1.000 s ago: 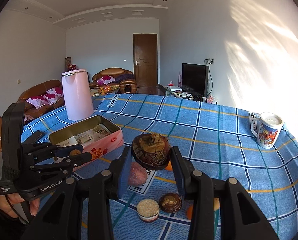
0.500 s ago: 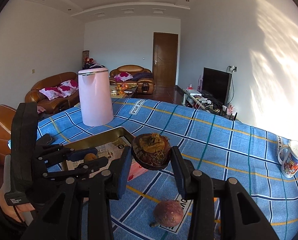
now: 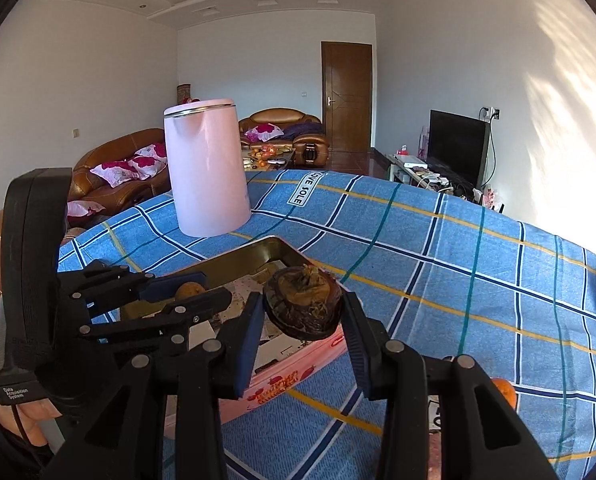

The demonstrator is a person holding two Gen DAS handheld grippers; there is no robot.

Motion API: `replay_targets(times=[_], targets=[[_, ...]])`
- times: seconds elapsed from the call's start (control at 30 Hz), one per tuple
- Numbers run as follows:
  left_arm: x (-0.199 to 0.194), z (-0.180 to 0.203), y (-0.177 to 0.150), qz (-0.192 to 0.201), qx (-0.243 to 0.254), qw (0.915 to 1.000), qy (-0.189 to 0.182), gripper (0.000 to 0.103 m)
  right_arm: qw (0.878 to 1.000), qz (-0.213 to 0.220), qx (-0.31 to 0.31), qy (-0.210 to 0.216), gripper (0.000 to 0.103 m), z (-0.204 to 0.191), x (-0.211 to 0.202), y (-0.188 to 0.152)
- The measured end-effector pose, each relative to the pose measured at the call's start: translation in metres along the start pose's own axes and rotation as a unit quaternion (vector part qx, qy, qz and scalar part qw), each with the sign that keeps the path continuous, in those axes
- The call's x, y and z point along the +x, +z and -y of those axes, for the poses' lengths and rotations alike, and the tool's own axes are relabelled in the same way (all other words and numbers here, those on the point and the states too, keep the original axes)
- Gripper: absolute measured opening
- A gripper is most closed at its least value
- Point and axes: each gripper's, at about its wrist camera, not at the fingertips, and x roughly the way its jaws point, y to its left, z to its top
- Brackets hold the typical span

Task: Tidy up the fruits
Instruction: 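Carry the kiwi with the left gripper into the pink tin while the right drops the dried fruit there, then reach and grasp the small jar with beige lid with the left gripper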

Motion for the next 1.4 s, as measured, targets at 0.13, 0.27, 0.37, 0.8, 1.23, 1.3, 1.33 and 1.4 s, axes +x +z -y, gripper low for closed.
replay_targets(times=[0.13,0.27,0.37,0.8,1.23,1.3,1.33,1.4], targets=[[0.004,-0.008,0.000,-0.005,-0.002,1.0000,0.004,0.028,1.000,-0.014,-0.002,0.004,0.041,-0.007,0.017,-0.004],[0.010,-0.013,0.000,-0.017,-0.007,0.9998,0.000,0.028,1.000,-0.030,-0.007,0.007,0.042,-0.011,0.033,-0.005],[0.013,-0.016,-0.001,-0.020,-0.006,0.9998,0.001,0.028,0.999,-0.037,-0.008,0.009,0.042,-0.014,0.041,-0.007],[0.021,-0.019,-0.001,-0.032,0.002,0.9995,0.006,0.028,0.998,-0.060,-0.010,0.006,0.042,-0.022,0.060,-0.010],[-0.004,-0.023,-0.001,-0.005,-0.022,0.9995,0.022,0.061,0.999,-0.047,0.007,0.002,0.063,-0.017,0.044,-0.011],[-0.016,-0.018,-0.002,0.012,-0.020,0.9996,0.017,0.071,0.999,-0.041,0.002,-0.005,0.067,-0.016,0.031,-0.014],[-0.022,-0.013,-0.002,0.020,-0.016,0.9996,0.015,0.074,0.999,-0.037,-0.005,-0.012,0.070,-0.015,0.023,-0.016],[-0.032,-0.003,-0.003,0.031,-0.009,0.9995,0.006,0.077,0.999,-0.028,-0.014,-0.021,0.070,-0.012,0.004,-0.022]])
